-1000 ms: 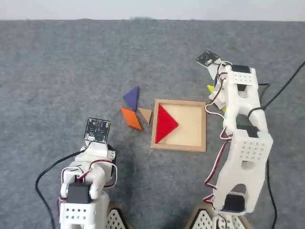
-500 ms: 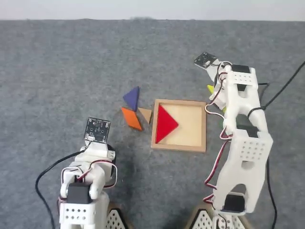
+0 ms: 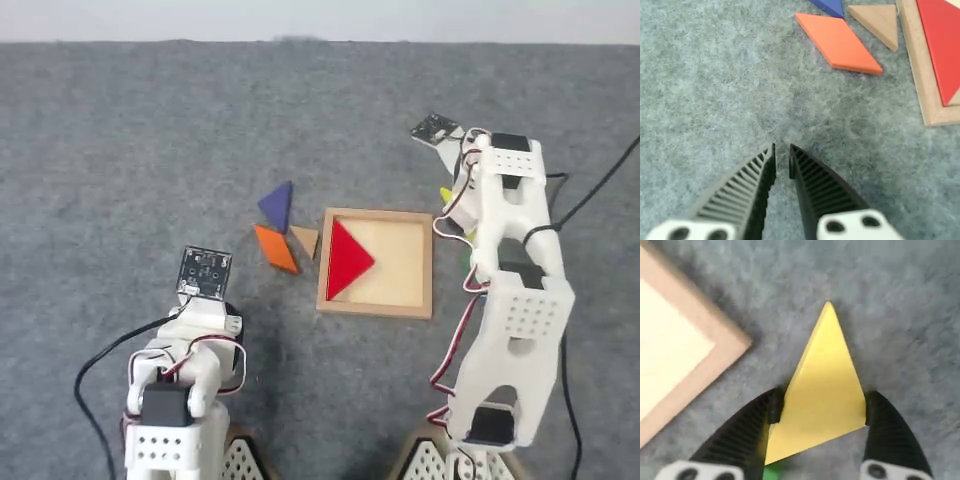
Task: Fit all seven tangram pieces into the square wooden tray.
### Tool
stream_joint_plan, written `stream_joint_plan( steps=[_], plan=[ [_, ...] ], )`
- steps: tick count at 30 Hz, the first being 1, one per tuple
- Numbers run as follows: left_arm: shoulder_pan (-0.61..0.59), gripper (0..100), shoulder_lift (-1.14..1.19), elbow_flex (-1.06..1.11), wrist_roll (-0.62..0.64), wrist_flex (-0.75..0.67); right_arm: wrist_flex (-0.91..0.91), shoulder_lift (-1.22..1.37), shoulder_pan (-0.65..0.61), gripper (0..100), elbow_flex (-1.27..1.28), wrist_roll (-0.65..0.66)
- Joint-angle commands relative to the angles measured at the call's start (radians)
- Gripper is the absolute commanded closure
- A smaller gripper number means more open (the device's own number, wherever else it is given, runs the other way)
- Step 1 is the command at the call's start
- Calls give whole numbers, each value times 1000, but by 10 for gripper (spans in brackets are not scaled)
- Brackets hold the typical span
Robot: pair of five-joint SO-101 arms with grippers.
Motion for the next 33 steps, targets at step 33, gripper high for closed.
stream_joint_plan(
  steps=[33],
  plan=[
    [-5,953,-17,-5,-8,5,65,85,143,618,-166,-229]
  ],
)
